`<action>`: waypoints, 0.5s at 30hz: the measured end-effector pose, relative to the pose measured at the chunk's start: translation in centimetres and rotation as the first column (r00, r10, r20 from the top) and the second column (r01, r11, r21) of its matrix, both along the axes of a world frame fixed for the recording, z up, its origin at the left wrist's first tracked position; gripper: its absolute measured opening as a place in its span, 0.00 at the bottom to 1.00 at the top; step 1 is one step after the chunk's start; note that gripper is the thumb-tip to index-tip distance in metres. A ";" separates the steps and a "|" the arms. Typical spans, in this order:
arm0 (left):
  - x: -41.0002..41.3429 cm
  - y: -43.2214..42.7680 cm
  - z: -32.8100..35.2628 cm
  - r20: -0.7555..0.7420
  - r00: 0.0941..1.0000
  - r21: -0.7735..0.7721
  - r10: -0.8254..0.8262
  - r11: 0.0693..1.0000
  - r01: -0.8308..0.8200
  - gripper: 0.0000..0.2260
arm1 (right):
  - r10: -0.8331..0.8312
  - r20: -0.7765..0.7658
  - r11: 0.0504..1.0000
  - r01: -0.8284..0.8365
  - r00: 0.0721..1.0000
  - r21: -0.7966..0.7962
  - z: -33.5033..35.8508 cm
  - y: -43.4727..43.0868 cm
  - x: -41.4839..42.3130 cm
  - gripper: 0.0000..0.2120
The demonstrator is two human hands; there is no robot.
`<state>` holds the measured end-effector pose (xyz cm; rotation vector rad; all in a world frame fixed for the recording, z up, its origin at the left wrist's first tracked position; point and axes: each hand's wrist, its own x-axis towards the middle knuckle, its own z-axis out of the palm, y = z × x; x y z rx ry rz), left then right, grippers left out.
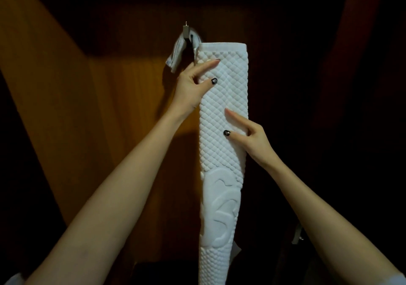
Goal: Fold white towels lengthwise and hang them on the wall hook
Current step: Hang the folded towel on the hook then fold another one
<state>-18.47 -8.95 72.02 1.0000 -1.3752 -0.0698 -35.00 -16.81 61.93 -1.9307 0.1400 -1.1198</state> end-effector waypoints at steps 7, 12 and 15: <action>1.6 -0.2 -6.3 -0.001 0.999 0.135 -0.049 0.990 0.049 0.32 | -0.191 0.082 0.974 0.199 0.978 -0.105 -0.2 0.0 2.4 0.14; -0.1 1.3 -15.8 -0.263 0.964 0.305 -0.025 0.946 0.108 0.41 | -0.241 0.148 0.958 0.260 0.959 -0.122 0.6 -0.7 2.3 0.12; -1.5 1.9 -19.9 -0.291 0.948 0.392 0.127 0.920 -0.003 0.43 | -0.288 0.124 0.942 0.304 0.950 -0.140 1.2 -1.2 2.3 0.13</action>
